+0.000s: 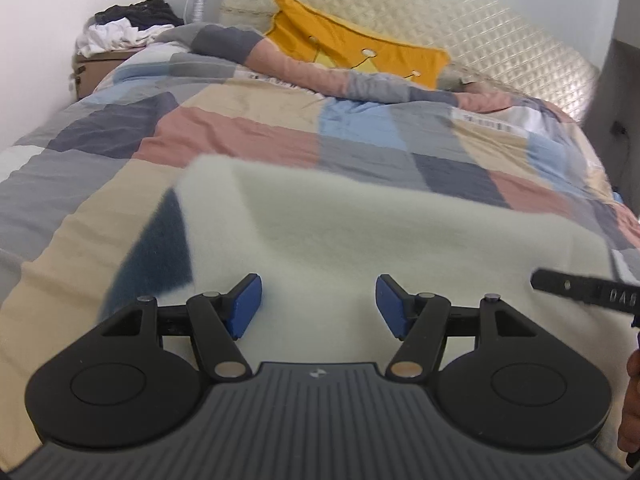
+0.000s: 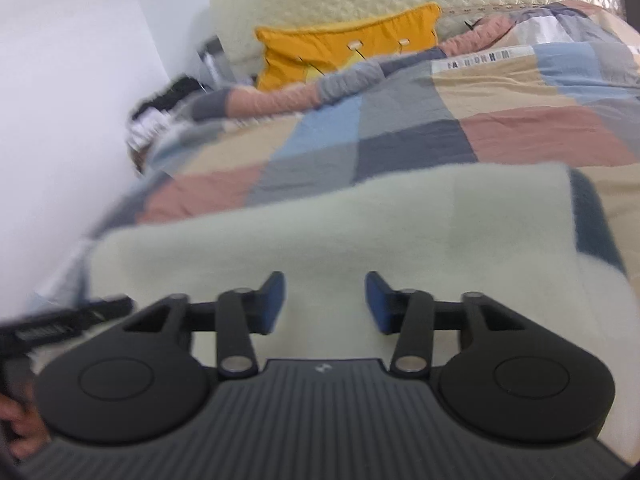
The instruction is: Fold large clothes
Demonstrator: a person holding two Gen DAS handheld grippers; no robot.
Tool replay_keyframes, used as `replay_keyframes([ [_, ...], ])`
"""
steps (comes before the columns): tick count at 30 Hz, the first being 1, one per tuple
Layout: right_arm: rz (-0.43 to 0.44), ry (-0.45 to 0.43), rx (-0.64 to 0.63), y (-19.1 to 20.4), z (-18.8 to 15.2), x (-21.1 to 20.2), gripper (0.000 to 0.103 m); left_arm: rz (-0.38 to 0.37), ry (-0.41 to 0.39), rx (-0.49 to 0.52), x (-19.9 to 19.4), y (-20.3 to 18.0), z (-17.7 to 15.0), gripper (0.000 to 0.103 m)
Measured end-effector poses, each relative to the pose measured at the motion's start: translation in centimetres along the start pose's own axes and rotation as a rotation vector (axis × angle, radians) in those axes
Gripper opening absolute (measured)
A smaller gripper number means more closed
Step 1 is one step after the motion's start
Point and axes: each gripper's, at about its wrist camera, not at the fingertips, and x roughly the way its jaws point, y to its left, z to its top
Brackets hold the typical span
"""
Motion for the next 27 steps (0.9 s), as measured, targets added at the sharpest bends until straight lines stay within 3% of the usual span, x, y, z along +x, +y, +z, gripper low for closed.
replay_keyframes([
  [7, -0.015, 0.012, -0.093, -0.8, -0.7, 3.6, 0.042, 0.062, -0.031, 0.078, 3.2, -0.4, -0.1, 0.069],
  [11, -0.014, 0.012, -0.11, -0.6, -0.7, 3.6, 0.042, 0.06, -0.039, 0.064, 3.2, -0.2, 0.0, 0.069],
  [21, -0.031, 0.018, -0.114, 1.3, -0.5, 0.2, 0.046, 0.041, -0.052, 0.008, -3.0, 0.0, -1.0, 0.069],
  [27, 0.02, 0.022, -0.097, 2.6, -1.1, -3.1, 0.046, 0.038, -0.048, 0.02, -6.0, -0.2, -2.1, 0.069],
])
